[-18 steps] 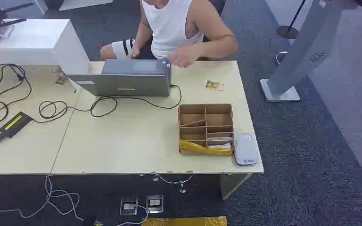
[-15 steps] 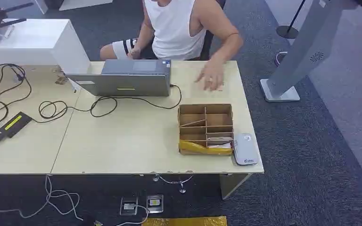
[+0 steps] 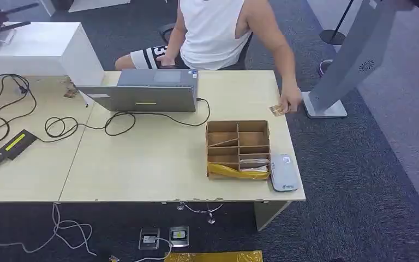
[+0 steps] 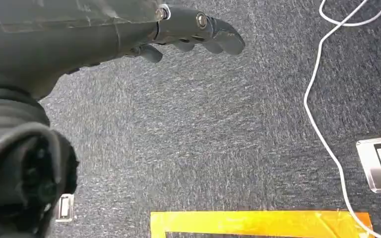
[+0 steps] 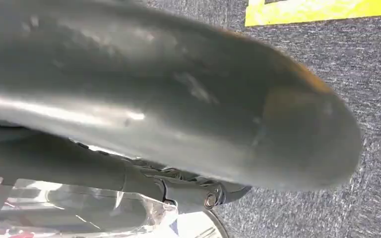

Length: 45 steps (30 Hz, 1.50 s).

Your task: Pass the card to the sensor for recognition and then transmit it.

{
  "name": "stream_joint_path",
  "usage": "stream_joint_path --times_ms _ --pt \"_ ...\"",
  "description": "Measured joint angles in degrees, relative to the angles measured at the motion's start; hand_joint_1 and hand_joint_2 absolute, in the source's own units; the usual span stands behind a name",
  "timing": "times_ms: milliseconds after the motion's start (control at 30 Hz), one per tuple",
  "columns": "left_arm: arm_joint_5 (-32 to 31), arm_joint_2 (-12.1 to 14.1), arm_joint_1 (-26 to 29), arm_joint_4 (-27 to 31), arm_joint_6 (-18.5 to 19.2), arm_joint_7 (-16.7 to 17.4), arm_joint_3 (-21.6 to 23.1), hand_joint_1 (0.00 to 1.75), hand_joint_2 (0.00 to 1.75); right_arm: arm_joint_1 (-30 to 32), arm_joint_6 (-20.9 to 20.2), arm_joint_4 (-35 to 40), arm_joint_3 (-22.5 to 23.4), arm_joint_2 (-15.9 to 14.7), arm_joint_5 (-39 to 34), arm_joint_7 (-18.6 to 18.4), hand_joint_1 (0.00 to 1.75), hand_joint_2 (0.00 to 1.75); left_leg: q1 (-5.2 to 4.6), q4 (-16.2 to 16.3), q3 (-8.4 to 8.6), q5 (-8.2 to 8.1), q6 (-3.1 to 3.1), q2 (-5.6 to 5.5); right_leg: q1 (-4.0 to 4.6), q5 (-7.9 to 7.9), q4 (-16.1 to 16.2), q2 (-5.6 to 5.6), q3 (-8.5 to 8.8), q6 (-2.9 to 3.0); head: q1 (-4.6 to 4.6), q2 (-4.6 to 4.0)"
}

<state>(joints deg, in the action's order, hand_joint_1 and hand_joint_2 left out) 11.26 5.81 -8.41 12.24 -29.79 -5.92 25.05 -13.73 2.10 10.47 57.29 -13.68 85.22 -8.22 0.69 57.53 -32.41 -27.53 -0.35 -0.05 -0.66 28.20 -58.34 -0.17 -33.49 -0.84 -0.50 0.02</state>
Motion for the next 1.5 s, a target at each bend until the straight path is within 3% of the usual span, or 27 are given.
stream_joint_path --times_ms 433,600,767,800,967,1200,1367,1500 --pt "0.0 -0.2 0.0 0.0 0.0 0.6 0.0 0.00 0.00 0.0 1.3 0.0 -0.5 0.0 -0.9 0.1 0.00 0.00 0.00 0.0 0.00 0.00 0.00 0.00 0.00 0.00 0.0 0.00 0.00 0.00 0.00 0.00" --pt "0.1 -0.2 0.0 0.0 0.0 0.7 0.0 0.00 0.00 -0.3 2.6 0.0 -0.4 -0.4 -5.4 0.6 0.00 0.00 -0.02 0.0 0.00 0.00 0.00 0.00 -0.03 0.00 0.0 0.00 0.00 0.00 0.00 0.00" --pt "0.1 -0.2 0.0 0.0 0.4 0.7 0.1 0.00 0.00 -1.8 7.8 0.1 1.7 -2.1 -12.9 2.2 0.00 0.00 -0.07 0.0 -0.01 0.00 0.00 0.00 -0.07 0.00 0.0 0.00 0.00 -0.01 0.00 0.00" --pt "0.1 -0.1 0.0 0.0 0.5 0.7 0.1 0.00 0.00 -2.5 9.1 0.2 2.4 -2.8 -14.8 2.8 0.00 1.75 -0.08 0.0 -0.01 0.00 0.00 0.01 -0.08 -0.01 0.0 0.00 0.00 -0.01 0.00 0.00" --pt "-0.3 0.4 0.0 0.0 0.9 0.5 0.4 0.00 0.00 -7.0 15.3 1.2 5.3 -7.4 -23.1 7.5 0.00 1.75 -0.22 0.0 -0.02 0.04 0.07 0.02 -0.22 -0.05 0.0 0.01 -0.02 -0.07 -0.07 0.00" --pt "-0.6 0.9 -0.1 0.0 1.0 -0.6 0.5 0.00 0.00 -16.9 18.0 3.2 7.3 -16.7 -30.7 15.4 0.00 1.75 -0.41 0.0 -0.08 0.09 0.23 0.02 -0.41 -0.10 0.0 0.01 -0.06 -0.15 0.02 0.00" --pt "-0.6 0.9 -0.1 0.0 0.8 -1.1 0.6 0.00 0.00 -26.2 17.6 5.0 4.9 -22.3 -36.6 19.9 0.00 1.75 -0.46 0.0 -0.13 0.13 0.33 -0.05 -0.45 -0.12 0.0 -0.13 -0.04 -0.19 -0.02 0.00" --pt "-0.6 0.9 -0.2 0.0 0.8 -1.3 0.9 0.00 0.00 -32.6 16.0 6.7 0.4 -24.0 -44.2 22.6 0.00 1.75 -0.48 0.0 -0.11 0.13 0.33 -0.04 -0.48 -0.13 0.0 -0.10 -0.07 -0.20 0.07 0.00"
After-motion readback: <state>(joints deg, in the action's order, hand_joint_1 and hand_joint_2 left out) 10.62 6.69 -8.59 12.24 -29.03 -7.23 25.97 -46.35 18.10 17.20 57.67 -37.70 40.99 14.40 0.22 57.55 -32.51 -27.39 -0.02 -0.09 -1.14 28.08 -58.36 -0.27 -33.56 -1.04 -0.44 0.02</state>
